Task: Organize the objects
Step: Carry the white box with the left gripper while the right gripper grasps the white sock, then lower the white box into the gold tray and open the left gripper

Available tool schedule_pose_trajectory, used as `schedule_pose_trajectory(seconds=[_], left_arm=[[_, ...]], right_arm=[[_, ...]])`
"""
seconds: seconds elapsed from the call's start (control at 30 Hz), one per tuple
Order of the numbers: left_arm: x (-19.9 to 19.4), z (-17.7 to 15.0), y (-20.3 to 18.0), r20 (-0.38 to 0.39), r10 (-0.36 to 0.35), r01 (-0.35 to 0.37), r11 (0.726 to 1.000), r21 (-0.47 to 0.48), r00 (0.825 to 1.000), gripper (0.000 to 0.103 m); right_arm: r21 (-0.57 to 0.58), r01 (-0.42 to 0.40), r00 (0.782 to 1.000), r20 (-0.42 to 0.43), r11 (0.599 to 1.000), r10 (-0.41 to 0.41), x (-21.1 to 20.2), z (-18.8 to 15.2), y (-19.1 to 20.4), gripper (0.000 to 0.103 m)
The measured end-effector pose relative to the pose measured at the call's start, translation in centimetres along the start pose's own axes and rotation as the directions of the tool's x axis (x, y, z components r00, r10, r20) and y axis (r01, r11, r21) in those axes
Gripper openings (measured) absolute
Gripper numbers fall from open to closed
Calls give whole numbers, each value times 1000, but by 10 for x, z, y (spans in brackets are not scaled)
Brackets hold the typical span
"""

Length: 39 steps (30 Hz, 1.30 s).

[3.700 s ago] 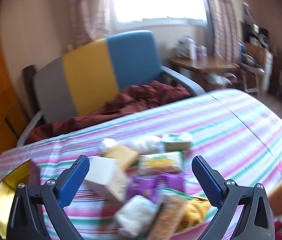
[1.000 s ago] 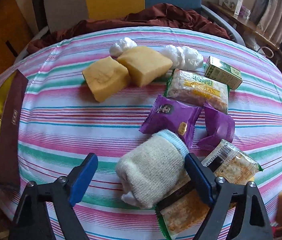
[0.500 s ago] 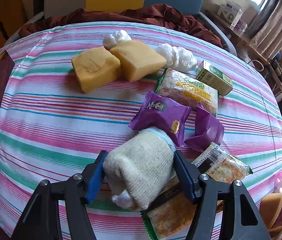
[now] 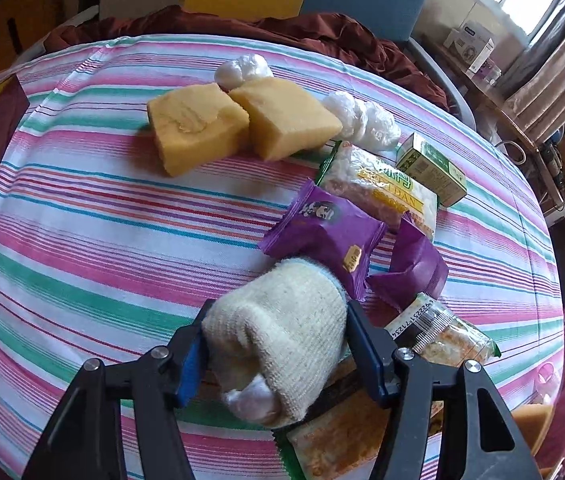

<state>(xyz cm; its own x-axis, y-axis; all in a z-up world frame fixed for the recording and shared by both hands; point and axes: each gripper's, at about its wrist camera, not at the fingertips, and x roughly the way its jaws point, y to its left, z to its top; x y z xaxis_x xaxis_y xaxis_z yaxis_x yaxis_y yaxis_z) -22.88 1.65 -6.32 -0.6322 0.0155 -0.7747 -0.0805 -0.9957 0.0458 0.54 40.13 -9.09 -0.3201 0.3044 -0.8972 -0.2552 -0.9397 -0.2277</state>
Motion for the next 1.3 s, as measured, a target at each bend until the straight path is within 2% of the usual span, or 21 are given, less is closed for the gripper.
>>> schedule_pose_trajectory(seconds=[0.07,0.13,0.4,0.47,0.63,0.77,0.87,1.03,1.2,1.3], left_arm=[[9,-1,2,-26,23,-23,1000,0,999,52],[10,-2,1,-19,42,-42,999,14,999,53],[-14,-3,6,1,-10,10,1000,6,1000,53],[-21,-5,8,8,8,-9,1000,13,1000,53],[-46,-12,16,24,1,-1,1000,-3,1000,54],[-73,-33,26,37,-27,29,997,-74,999,54],[-96,-55,27,67,-22,28,996,-88,997,54],[-137,-94,23,120,-38,50,994,-92,992,54],[-147,-114,26,80,-128,137,983,-121,988,54],[-154,-119,20,104,-148,158,982,-99,984,54]], right_arm=[[-7,4,1000,3,1000,-4,0,0,1,63],[-10,5,1000,6,1000,-5,0,1,1,62],[-16,9,1000,13,1000,-9,0,-1,1,62],[-18,9,1000,15,1000,-9,2,0,-1,62],[-23,14,1000,22,1000,-14,2,2,-2,61],[-32,10,1000,29,999,-9,1,3,0,60],[-30,7,999,38,1000,-6,-1,5,-1,59],[-6,-130,983,134,992,129,-27,5,5,59],[-33,-195,966,164,980,198,-43,4,24,59],[-8,-281,939,203,960,277,-63,4,33,59]])
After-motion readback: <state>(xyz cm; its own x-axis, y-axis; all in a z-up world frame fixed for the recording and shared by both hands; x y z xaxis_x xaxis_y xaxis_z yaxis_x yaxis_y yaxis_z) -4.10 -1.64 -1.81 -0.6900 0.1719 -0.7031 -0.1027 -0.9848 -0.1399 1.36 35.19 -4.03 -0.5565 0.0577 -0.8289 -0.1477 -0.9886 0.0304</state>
